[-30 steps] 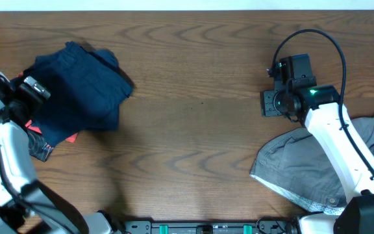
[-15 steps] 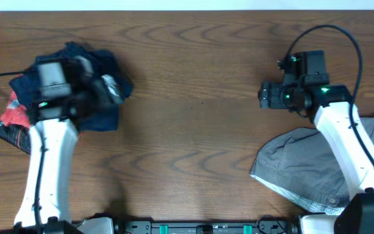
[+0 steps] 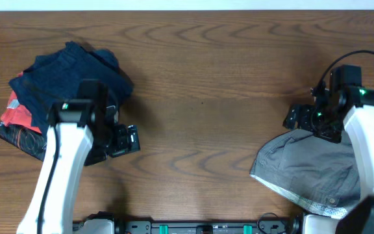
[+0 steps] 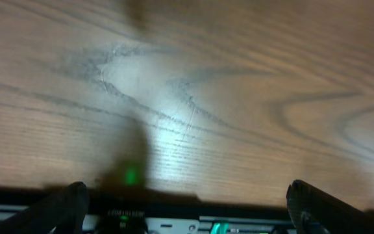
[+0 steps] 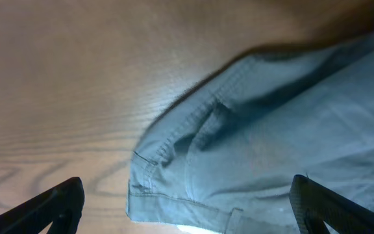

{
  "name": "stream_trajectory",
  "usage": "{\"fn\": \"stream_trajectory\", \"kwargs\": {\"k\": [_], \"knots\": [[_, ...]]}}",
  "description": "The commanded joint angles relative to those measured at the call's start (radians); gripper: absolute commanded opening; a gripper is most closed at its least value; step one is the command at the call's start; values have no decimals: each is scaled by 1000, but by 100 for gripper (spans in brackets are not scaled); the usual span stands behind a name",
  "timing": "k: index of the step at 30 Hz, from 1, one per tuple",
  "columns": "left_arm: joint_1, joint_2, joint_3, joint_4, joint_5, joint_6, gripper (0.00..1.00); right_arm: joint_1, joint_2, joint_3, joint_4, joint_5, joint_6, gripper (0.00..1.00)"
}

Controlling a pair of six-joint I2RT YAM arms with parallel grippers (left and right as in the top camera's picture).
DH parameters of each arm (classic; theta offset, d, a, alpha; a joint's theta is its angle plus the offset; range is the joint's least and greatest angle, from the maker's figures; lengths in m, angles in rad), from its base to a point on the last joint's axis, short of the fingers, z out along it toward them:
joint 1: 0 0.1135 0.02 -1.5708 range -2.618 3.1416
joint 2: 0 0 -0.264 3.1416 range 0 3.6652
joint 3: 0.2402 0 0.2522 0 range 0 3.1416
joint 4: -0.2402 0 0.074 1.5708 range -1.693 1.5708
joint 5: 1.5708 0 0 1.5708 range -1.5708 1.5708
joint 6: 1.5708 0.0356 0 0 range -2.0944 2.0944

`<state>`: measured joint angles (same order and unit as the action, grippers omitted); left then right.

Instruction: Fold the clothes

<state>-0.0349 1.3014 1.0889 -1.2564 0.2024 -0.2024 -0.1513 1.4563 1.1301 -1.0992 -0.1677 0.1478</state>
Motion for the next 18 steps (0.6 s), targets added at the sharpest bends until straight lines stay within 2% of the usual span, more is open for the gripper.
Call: {"fn": "stream_trajectory", "kwargs": {"k": [1,2,4,6,10,13,18], "knots": [[-5,-177,-65,42,-13,6,98,-2,-149,-64,52,-13,-12,99],[-11,-252,-92,76,-14,7,98,1,-215,-108,100,-13,0,99],[-27,-417,-154,154,-48,-6,98,8,-361,-209,203,-1,26,91],[-45,-601,-219,235,-85,-43,98,17,-519,-318,297,55,70,99],[-54,-920,-322,373,-84,-43,98,21,-807,-497,442,82,72,99],[-53,-1087,-331,375,-84,-43,98,21,-961,-558,416,82,72,99],[-53,-1244,-330,375,-84,-43,98,21,-1091,-571,251,82,73,99]]}}
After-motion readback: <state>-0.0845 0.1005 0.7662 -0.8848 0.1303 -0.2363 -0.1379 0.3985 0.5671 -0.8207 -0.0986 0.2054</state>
